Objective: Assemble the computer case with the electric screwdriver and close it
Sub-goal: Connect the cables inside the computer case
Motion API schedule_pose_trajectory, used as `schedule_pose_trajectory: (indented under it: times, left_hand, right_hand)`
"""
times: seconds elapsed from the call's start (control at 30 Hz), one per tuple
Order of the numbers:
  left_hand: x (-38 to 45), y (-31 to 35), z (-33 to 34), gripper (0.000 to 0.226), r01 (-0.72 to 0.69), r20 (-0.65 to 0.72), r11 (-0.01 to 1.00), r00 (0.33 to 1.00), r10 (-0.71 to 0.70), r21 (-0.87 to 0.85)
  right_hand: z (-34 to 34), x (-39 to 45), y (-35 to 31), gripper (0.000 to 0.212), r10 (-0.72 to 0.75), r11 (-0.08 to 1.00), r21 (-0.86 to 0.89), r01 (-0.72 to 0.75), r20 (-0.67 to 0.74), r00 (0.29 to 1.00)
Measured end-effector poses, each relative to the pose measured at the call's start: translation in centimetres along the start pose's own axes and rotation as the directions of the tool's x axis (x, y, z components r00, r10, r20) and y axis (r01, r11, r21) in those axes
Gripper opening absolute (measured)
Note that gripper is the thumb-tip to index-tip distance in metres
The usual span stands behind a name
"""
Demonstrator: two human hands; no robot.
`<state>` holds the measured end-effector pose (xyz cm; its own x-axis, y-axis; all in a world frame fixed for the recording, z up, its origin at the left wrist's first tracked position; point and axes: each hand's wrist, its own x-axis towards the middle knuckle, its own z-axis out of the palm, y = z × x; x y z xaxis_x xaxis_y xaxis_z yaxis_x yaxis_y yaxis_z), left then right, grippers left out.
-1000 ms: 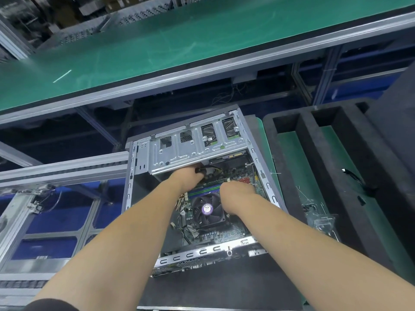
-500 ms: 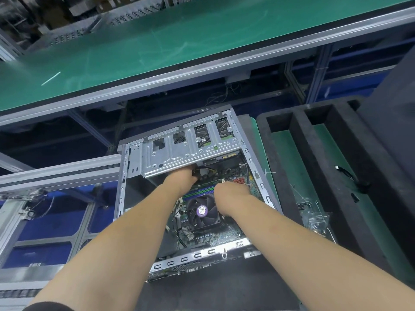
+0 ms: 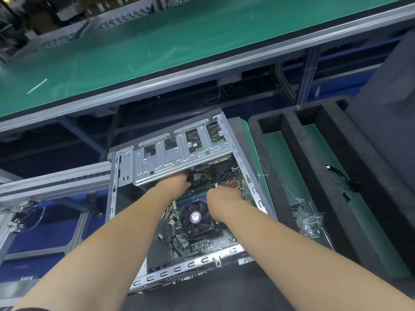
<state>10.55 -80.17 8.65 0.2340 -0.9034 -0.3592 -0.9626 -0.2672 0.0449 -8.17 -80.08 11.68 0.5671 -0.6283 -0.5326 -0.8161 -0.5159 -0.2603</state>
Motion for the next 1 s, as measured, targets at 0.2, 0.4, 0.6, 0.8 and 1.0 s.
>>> schedule_pose_trajectory:
  times: [0.2,0.4,0.6,0.8,1.0]
  left_hand:
    - [0.00,0.07,0.17,0.039,0.011,0.003,1.000,1.000,-0.011,-0.009]
    - [0.07,0.04,0.29,0.040,-0.019,-0.017,1.000,1.000,0.019,0.023]
    - [0.09,0.07,0.15,0.037,-0.041,-0.010,0.996,0.999,0.042,0.084]
    - [0.02,0.37,0.00,0.035,-0.044,-0.003,0.990,0.999,0.045,0.130]
    - [-0.18,0.75,-0.12,0.033,-0.033,0.005,0.982,0.999,0.032,0.185]
  right_hand:
    - [0.13,0.16,0.00,0.022,-0.001,1.000,0.005,0.001,-0.004,1.000]
    - [0.09,0.01,-0.12,0.013,0.000,1.000,0.010,0.000,-0.001,1.000]
    - [0.07,-0.04,-0.06,0.015,-0.004,1.000,0.031,0.004,0.001,1.000]
    - [0.06,-0.10,0.05,0.017,-0.009,0.999,0.040,0.009,-0.005,1.000]
    - [0.02,-0.22,0.00,0.017,-0.013,0.999,0.032,0.013,0.004,1.000]
